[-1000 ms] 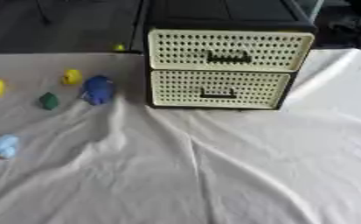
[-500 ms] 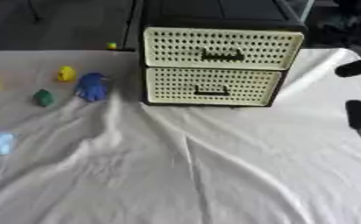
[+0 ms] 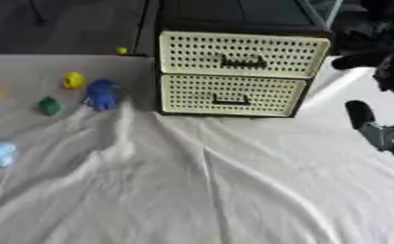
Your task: Pick up objects from table and place into drawer.
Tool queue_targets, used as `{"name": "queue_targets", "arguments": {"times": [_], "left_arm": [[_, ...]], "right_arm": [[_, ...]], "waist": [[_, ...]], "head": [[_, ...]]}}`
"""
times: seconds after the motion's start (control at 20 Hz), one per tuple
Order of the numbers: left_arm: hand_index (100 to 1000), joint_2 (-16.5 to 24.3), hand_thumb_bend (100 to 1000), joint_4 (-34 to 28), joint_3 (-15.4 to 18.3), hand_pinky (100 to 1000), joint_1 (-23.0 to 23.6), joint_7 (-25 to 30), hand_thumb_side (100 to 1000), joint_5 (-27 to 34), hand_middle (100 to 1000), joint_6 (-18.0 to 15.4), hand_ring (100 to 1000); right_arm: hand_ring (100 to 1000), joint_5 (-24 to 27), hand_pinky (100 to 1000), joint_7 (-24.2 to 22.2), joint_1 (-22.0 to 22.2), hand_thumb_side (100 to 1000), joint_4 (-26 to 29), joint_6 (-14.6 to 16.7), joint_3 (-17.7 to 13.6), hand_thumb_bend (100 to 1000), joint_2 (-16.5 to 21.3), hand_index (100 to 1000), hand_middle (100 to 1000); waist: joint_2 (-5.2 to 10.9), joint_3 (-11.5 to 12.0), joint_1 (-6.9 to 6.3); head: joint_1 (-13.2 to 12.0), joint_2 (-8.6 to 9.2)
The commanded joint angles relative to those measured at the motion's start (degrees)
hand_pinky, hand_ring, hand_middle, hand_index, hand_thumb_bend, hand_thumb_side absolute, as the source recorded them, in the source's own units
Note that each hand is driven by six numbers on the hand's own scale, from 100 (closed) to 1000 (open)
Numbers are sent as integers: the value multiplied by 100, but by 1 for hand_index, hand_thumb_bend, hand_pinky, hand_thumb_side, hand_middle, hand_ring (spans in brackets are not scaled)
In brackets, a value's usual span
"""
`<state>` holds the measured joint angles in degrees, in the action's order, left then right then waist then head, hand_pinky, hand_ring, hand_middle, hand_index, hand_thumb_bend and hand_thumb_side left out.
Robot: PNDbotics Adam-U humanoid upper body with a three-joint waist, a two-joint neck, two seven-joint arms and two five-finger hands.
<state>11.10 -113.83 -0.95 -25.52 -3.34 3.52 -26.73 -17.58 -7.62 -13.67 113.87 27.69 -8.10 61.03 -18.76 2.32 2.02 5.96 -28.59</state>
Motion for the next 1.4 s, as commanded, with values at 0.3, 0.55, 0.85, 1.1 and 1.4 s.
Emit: {"name": "queue_targets", "arguments": {"times": [0.3,0.55,0.85,1.1,1.4], "left_arm": [[854,64,204,-76,-75,567,-37,100,887,70,692,11,596],[855,52,204,-76,-116,566,-41,161,888,110,691,27,595],[857,51,205,-76,-151,565,-53,217,892,137,691,50,593],[856,65,204,-76,-180,564,-107,258,894,147,690,52,592],[855,84,203,-76,-204,563,-159,306,897,140,688,52,590]], "right_arm": [[100,315,326,-591,-362,507,-127,-75,212,100,335,848,100],[100,672,320,-787,-751,459,-479,-98,309,100,343,837,100],[100,1065,298,-733,-1183,318,-976,-186,376,100,327,817,100],[100,1288,307,-632,-1377,339,-1282,-178,410,100,300,821,100],[100,1459,320,-793,-1577,370,-1639,-87,470,100,285,831,100]], "waist": [[96,81,21],[84,186,59],[39,312,135],[-45,422,199],[-154,593,300]], "head": [[229,-12],[379,6],[504,56],[562,137],[679,191]]}}
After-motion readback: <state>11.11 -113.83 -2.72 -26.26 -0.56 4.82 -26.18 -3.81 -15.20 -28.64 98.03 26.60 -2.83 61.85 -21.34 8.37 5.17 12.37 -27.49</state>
